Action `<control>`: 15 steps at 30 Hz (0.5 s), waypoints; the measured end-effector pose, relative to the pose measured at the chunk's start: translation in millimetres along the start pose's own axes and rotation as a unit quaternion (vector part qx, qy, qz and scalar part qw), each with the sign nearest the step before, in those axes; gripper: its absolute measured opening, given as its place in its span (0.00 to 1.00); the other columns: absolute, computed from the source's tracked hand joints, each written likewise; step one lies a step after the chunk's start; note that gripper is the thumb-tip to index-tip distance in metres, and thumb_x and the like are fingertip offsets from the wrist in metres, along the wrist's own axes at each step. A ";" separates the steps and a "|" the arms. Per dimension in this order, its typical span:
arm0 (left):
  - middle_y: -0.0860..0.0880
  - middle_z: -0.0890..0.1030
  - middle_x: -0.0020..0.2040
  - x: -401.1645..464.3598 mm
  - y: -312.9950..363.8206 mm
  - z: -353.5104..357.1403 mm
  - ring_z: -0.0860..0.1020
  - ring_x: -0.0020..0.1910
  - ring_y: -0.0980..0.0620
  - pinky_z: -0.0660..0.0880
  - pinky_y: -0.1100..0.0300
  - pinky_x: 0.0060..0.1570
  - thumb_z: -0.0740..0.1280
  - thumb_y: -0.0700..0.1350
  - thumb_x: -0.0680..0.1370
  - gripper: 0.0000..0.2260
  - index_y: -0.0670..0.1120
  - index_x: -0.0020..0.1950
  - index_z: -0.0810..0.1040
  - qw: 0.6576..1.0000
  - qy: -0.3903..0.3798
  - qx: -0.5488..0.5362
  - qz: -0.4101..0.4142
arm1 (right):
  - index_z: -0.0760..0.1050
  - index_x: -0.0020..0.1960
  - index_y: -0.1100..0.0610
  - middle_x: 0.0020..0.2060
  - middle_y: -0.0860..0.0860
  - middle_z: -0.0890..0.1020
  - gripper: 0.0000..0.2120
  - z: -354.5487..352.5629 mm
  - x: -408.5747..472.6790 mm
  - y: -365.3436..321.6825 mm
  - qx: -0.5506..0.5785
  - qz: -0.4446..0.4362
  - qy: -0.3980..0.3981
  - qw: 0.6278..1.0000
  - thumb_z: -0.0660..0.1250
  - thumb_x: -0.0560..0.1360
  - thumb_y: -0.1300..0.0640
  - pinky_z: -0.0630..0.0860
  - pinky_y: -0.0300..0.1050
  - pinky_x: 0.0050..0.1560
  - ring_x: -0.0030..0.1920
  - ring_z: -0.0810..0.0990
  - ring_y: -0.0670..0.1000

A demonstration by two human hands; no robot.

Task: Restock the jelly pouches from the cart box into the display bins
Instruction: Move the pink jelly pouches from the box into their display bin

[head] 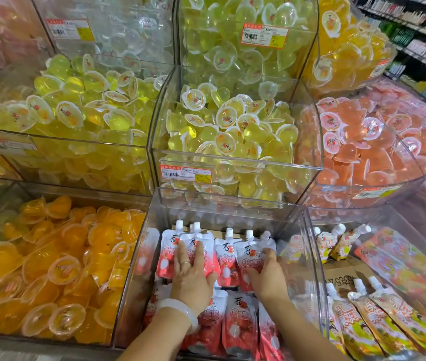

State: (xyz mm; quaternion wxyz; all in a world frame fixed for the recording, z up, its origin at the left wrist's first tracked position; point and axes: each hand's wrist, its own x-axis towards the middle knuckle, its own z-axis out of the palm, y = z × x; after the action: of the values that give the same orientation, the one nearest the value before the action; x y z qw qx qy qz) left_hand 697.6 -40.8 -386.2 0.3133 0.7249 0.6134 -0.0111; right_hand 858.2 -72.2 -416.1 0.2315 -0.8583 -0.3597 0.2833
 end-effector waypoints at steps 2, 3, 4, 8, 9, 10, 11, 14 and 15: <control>0.40 0.32 0.75 0.4 0.4 1.6 0.35 0.76 0.42 0.39 0.53 0.74 0.56 0.52 0.81 0.33 0.51 0.77 0.37 1.000 0.013 -0.009 -0.002 | 0.67 0.61 0.58 0.56 0.58 0.76 0.18 -2.7 3.6 -0.8 -0.001 0.003 0.007 1.000 0.67 0.73 0.64 0.73 0.53 0.60 0.58 0.74 0.59; 0.40 0.33 0.75 1.0 0.8 1.8 0.35 0.76 0.42 0.40 0.53 0.74 0.57 0.52 0.81 0.33 0.51 0.77 0.38 1.000 0.021 -0.017 -0.001 | 0.67 0.61 0.59 0.56 0.58 0.75 0.18 -3.0 3.6 -1.8 -0.035 -0.012 0.007 0.999 0.66 0.73 0.65 0.73 0.52 0.59 0.57 0.74 0.59; 0.40 0.33 0.76 1.4 1.2 1.5 0.36 0.76 0.42 0.40 0.53 0.74 0.58 0.52 0.81 0.33 0.52 0.77 0.39 0.999 0.025 -0.025 0.000 | 0.68 0.62 0.59 0.56 0.58 0.74 0.19 -2.4 1.7 -4.0 -0.088 -0.034 0.011 0.995 0.65 0.72 0.66 0.73 0.50 0.58 0.57 0.73 0.58; 0.41 0.35 0.77 1.0 1.2 -0.9 0.41 0.77 0.42 0.47 0.54 0.74 0.63 0.51 0.79 0.35 0.53 0.78 0.43 0.997 0.035 -0.065 -0.004 | 0.74 0.59 0.60 0.61 0.59 0.71 0.16 0.3 -10.6 -12.2 -0.221 -0.159 0.063 0.960 0.67 0.72 0.63 0.73 0.51 0.58 0.58 0.72 0.62; 0.42 0.37 0.77 1.0 0.9 -1.6 0.42 0.77 0.42 0.49 0.53 0.74 0.64 0.51 0.78 0.36 0.53 0.78 0.44 0.996 0.035 -0.077 -0.010 | 0.74 0.61 0.59 0.62 0.58 0.70 0.15 -0.2 -13.3 -14.9 -0.240 -0.178 0.046 0.953 0.65 0.74 0.62 0.70 0.51 0.61 0.60 0.71 0.61; 0.42 0.40 0.77 1.0 1.4 -2.7 0.43 0.77 0.43 0.51 0.53 0.74 0.66 0.51 0.77 0.37 0.53 0.78 0.46 0.995 0.039 -0.093 -0.017 | 0.71 0.64 0.58 0.64 0.56 0.69 0.16 -1.2 -13.7 -15.1 -0.264 -0.187 0.011 0.946 0.61 0.77 0.60 0.67 0.48 0.64 0.63 0.68 0.59; 0.42 0.44 0.77 1.7 2.1 -3.9 0.46 0.77 0.43 0.53 0.52 0.73 0.67 0.52 0.76 0.37 0.52 0.77 0.48 0.992 0.047 -0.110 -0.026 | 0.69 0.66 0.56 0.65 0.54 0.67 0.16 -4.7 -13.1 -16.3 -0.280 -0.187 -0.027 0.941 0.58 0.78 0.60 0.63 0.46 0.66 0.65 0.65 0.57; 0.40 0.63 0.71 4.3 5.7 -10.9 0.57 0.73 0.43 0.60 0.52 0.69 0.67 0.49 0.76 0.31 0.47 0.75 0.57 0.971 0.117 -0.193 -0.083 | 0.71 0.63 0.56 0.66 0.54 0.66 0.14 -17.4 -13.5 -23.8 -0.289 -0.177 -0.079 0.938 0.58 0.79 0.55 0.59 0.44 0.68 0.67 0.62 0.57; 0.39 0.68 0.68 6.9 5.8 -13.3 0.61 0.71 0.42 0.62 0.51 0.68 0.66 0.47 0.77 0.28 0.45 0.74 0.60 0.957 0.141 -0.227 -0.116 | 0.73 0.62 0.57 0.66 0.54 0.67 0.14 -18.7 -15.8 -27.0 -0.283 -0.181 -0.070 0.939 0.59 0.79 0.54 0.60 0.45 0.68 0.67 0.63 0.58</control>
State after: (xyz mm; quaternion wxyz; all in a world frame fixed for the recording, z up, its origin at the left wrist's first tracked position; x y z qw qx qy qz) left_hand 699.6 -28.7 -375.7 0.3762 0.5531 0.7175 0.1945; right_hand 848.1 -70.5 -381.2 0.0001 -0.7864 -0.5901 0.1825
